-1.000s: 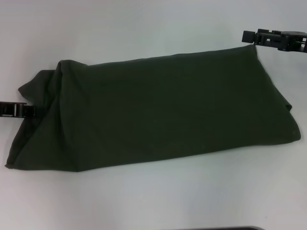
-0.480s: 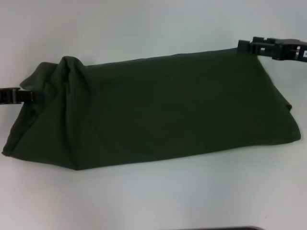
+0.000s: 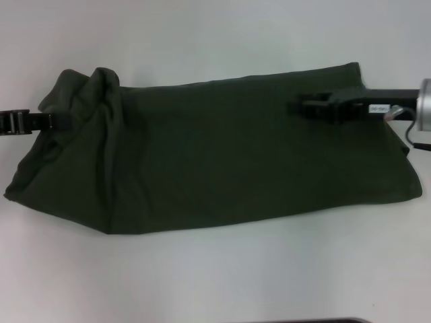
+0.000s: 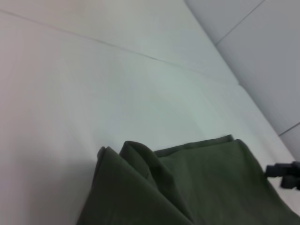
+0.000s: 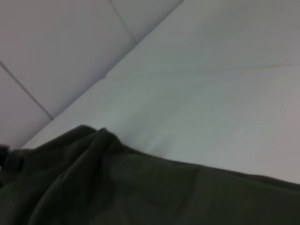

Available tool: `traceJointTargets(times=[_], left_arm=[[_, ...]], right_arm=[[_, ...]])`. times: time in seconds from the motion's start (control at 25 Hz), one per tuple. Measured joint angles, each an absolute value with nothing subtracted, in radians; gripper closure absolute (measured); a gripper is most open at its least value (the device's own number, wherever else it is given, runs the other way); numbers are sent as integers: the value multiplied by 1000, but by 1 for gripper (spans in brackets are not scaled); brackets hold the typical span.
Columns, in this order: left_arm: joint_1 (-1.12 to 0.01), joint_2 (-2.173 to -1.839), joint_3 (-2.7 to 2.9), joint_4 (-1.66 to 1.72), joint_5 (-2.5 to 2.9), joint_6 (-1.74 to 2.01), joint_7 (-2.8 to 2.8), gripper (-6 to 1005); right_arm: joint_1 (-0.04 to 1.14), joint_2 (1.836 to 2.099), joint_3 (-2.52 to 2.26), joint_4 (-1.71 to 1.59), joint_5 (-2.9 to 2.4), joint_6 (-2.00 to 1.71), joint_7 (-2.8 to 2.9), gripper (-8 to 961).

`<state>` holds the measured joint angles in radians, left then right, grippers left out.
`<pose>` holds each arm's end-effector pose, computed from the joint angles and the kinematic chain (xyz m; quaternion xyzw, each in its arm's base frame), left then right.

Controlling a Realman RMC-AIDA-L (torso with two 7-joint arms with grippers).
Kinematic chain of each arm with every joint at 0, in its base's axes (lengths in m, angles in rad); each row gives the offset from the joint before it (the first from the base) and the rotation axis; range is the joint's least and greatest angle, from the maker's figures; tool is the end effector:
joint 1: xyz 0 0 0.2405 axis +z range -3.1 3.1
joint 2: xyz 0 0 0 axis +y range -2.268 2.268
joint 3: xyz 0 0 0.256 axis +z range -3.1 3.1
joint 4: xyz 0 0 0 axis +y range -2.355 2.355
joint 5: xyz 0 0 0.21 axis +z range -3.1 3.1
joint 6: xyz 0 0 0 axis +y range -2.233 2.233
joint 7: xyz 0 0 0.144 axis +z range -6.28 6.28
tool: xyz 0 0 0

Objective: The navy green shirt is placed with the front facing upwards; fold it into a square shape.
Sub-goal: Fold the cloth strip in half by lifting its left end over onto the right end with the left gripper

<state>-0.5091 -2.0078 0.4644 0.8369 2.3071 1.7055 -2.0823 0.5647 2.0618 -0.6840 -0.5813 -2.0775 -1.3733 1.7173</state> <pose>-0.3050 0.3182 0.0678 -0.8271 -0.5209 -0.1800 0.1103 0.2826 0.3473 -0.0104 -0.8824 0.3996 0.2038 0.1422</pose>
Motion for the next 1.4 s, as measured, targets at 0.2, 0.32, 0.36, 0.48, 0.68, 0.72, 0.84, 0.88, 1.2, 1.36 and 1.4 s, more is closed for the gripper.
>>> traceJointTargets(times=[0.2, 0.32, 0.36, 0.48, 0.68, 0.72, 0.84, 0.88, 1.2, 1.36, 1.4], left_arm=[[-508, -2008, 462, 841, 2295, 1724, -2081, 956], [-507, -2009, 458, 853, 2293, 1737, -2080, 953], [-506, -2009, 453, 859, 2292, 1745, -2080, 952], [-506, -2008, 437, 862, 2283, 1763, -2080, 949], [-503, -2005, 433, 875, 2268, 1778, -2082, 944], [-503, -2004, 432, 881, 2268, 1783, -2084, 943], [-505, -1998, 419, 893, 2266, 1803, -2089, 940], [-507, -1994, 412, 895, 2266, 1812, -2090, 939], [-513, -1959, 395, 890, 2265, 1826, -2100, 931], [-514, -1945, 395, 878, 2265, 1822, -2100, 927], [-515, -1939, 394, 869, 2265, 1819, -2099, 926]], right_arm=[[579, 2079, -737, -578, -2078, -1368, 1719, 554], [581, 2081, -742, -578, -2076, -1369, 1725, 680], [581, 2081, -741, -578, -2075, -1370, 1725, 718], [581, 2077, -741, -577, -2074, -1374, 1727, 831], [589, 2079, -746, -573, -2075, -1376, 1729, 924], [590, 2079, -746, -573, -2075, -1376, 1729, 930], [590, 2079, -744, -574, -2072, -1377, 1730, 936], [589, 2079, -741, -575, -2072, -1377, 1730, 935], [585, 2073, -727, -579, -2069, -1373, 1745, 934], [589, 2071, -724, -580, -2069, -1369, 1754, 936], [589, 2071, -721, -581, -2069, -1369, 1754, 936]])
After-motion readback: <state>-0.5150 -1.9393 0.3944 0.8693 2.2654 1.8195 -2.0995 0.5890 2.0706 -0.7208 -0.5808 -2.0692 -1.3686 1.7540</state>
